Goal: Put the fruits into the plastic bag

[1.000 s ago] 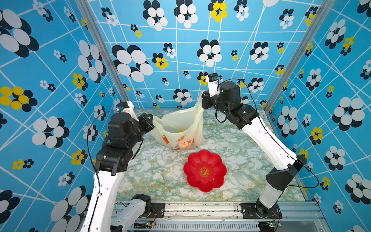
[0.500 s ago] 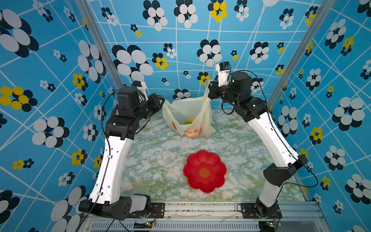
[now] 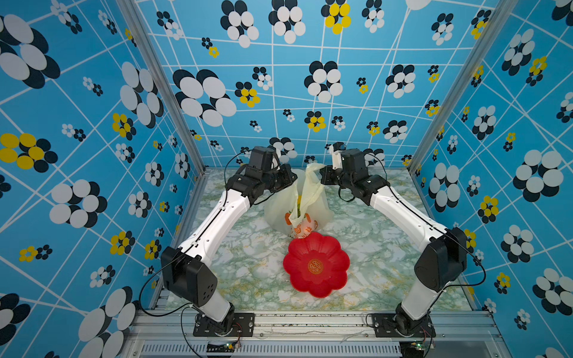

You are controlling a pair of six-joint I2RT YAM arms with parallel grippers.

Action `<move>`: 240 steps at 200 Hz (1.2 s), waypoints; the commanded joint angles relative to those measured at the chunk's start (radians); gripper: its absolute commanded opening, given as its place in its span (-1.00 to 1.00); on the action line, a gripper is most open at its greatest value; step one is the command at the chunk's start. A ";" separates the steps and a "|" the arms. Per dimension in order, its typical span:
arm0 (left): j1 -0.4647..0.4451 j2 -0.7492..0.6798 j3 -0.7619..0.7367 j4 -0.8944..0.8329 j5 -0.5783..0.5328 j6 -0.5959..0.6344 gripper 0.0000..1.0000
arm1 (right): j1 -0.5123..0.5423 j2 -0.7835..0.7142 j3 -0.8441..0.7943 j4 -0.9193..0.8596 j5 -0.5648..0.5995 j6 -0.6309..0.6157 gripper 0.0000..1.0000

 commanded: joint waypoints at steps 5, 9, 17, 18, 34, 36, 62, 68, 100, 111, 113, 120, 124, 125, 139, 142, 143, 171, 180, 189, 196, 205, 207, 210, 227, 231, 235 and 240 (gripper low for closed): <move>-0.001 -0.006 0.039 0.027 0.027 0.000 -1.00 | -0.010 -0.080 0.042 0.046 -0.039 0.026 -1.00; -0.002 -0.011 0.049 0.026 0.023 0.003 -1.00 | -0.010 -0.086 0.058 0.040 -0.039 0.024 -1.00; 0.001 -0.025 0.077 0.017 0.008 0.015 -1.00 | -0.011 -0.094 0.088 0.030 -0.039 0.021 -1.00; 0.001 -0.026 0.081 0.016 0.005 0.018 -1.00 | -0.010 -0.095 0.092 0.029 -0.039 0.021 -1.00; 0.007 -0.059 0.152 -0.017 -0.033 0.055 -1.00 | -0.010 -0.113 0.158 0.020 -0.041 0.008 -1.00; 0.008 -0.062 0.160 -0.021 -0.036 0.060 -1.00 | -0.010 -0.114 0.165 0.020 -0.041 0.006 -1.00; 0.042 -0.123 0.202 -0.003 -0.084 0.064 -1.00 | -0.016 -0.106 0.260 0.000 -0.027 -0.027 -1.00; 0.053 -0.131 0.201 0.010 -0.083 0.056 -1.00 | -0.019 -0.098 0.278 -0.007 -0.025 -0.032 -1.00; 0.061 -0.107 0.207 0.028 -0.035 0.035 -1.00 | -0.059 -0.073 0.308 -0.017 -0.038 0.001 -1.00; 0.056 -0.099 0.195 0.031 -0.016 0.024 -1.00 | -0.070 -0.082 0.288 -0.008 -0.042 0.015 -1.00; 0.056 -0.098 0.191 0.031 -0.014 0.022 -1.00 | -0.071 -0.084 0.283 -0.005 -0.042 0.015 -1.00; 0.052 -0.098 0.178 0.038 -0.008 0.019 -1.00 | -0.073 -0.094 0.264 0.005 -0.040 0.015 -1.00; 0.050 -0.099 0.169 0.043 -0.008 0.017 -1.00 | -0.073 -0.099 0.247 0.009 -0.039 0.016 -1.00; 0.050 -0.100 0.168 0.044 -0.008 0.017 -1.00 | -0.073 -0.100 0.244 0.010 -0.039 0.015 -1.00; 0.045 -0.106 0.143 0.060 -0.012 0.015 -1.00 | -0.075 -0.115 0.203 0.023 -0.037 0.009 -1.00; 0.045 -0.107 0.139 0.062 -0.014 0.015 -1.00 | -0.076 -0.116 0.195 0.023 -0.036 0.007 -1.00; 0.045 -0.108 0.138 0.063 -0.014 0.015 -1.00 | -0.076 -0.117 0.193 0.024 -0.036 0.006 -1.00; 0.045 -0.107 0.127 0.061 -0.010 0.020 -0.88 | -0.086 -0.133 0.138 0.028 -0.033 0.001 -0.84; 0.045 -0.105 0.122 0.060 -0.006 0.021 -0.81 | -0.088 -0.138 0.124 0.032 -0.037 0.004 -0.75; 0.045 -0.105 0.113 0.059 -0.004 0.023 -0.69 | -0.091 -0.142 0.108 0.038 -0.039 0.009 -0.63; 0.045 -0.105 0.109 0.054 -0.004 0.023 -0.54 | -0.092 -0.147 0.099 0.042 -0.041 0.013 -0.49; 0.047 -0.106 0.103 0.045 -0.004 0.026 -0.31 | -0.095 -0.151 0.089 0.043 -0.047 0.018 -0.28; 0.047 -0.106 0.104 0.043 -0.003 0.027 -0.21 | -0.095 -0.153 0.087 0.043 -0.048 0.019 -0.24; 0.047 -0.106 0.103 0.038 -0.002 0.030 -0.04 | -0.095 -0.155 0.084 0.043 -0.051 0.018 -0.13; 0.050 -0.116 0.107 0.015 -0.012 0.049 0.49 | -0.096 -0.168 0.074 0.039 -0.055 0.017 0.26; 0.051 -0.122 0.107 0.010 -0.016 0.055 0.53 | -0.096 -0.172 0.074 0.039 -0.054 0.017 0.30; 0.052 -0.127 0.104 0.006 -0.021 0.058 0.57 | -0.096 -0.177 0.073 0.037 -0.055 0.014 0.35; 0.053 -0.133 0.103 0.004 -0.023 0.065 0.59 | -0.096 -0.181 0.072 0.034 -0.054 0.014 0.38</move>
